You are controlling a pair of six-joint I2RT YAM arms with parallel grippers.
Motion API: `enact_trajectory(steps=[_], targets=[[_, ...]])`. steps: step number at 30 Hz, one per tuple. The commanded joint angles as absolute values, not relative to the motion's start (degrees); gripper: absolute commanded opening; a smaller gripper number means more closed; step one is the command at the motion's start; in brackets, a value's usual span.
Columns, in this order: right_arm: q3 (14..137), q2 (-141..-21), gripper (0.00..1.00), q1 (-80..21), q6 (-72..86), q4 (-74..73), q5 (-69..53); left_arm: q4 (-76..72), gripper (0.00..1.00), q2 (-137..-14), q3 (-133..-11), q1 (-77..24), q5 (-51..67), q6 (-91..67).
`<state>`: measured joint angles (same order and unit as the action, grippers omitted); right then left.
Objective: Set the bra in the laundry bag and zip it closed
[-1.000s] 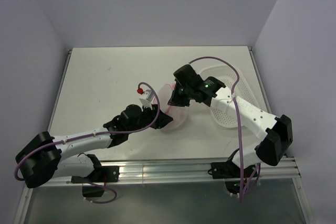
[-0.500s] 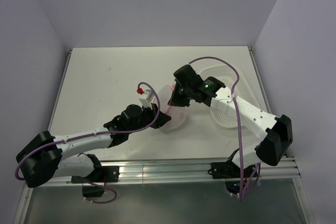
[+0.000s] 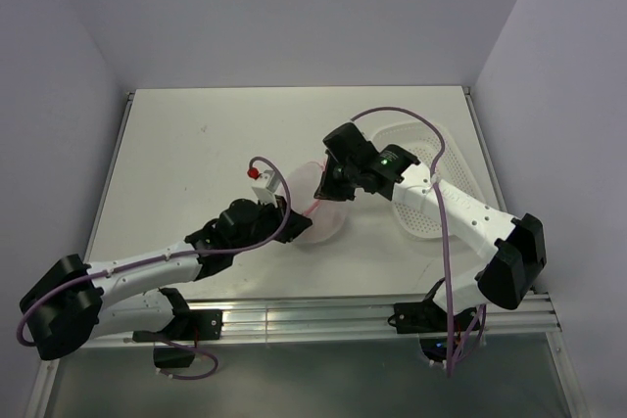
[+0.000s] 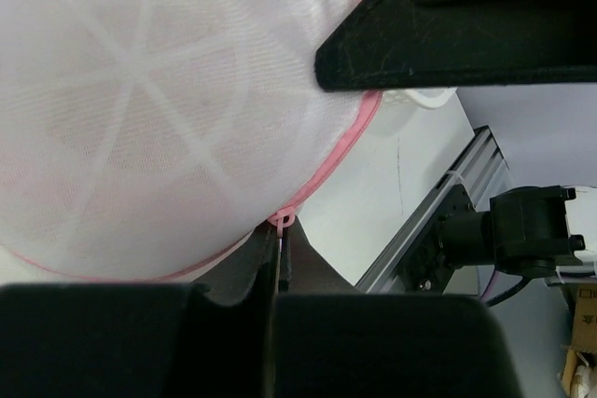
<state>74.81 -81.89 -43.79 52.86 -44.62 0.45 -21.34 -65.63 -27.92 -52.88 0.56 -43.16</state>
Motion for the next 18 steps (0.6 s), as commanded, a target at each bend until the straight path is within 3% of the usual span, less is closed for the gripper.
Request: enact_trajectory(steps=[1,13,18], targets=[[76.20,-80.51,0.00,-42.28,49.84,-44.83,1.58,-18.64,0.00,-62.41,-26.28,-52.47,-2.63,-43.42],[81.73,-86.48,0.00,-36.74,41.32,-43.68,-3.07,-9.50,0.00,-52.05,-20.83,-50.28,-6.33,-45.44],[89.54,-93.06,0.00,-34.72,37.97,-42.80,-7.11,-1.53,0.00,-45.36,-21.35,-49.48,-8.17,-45.79]])
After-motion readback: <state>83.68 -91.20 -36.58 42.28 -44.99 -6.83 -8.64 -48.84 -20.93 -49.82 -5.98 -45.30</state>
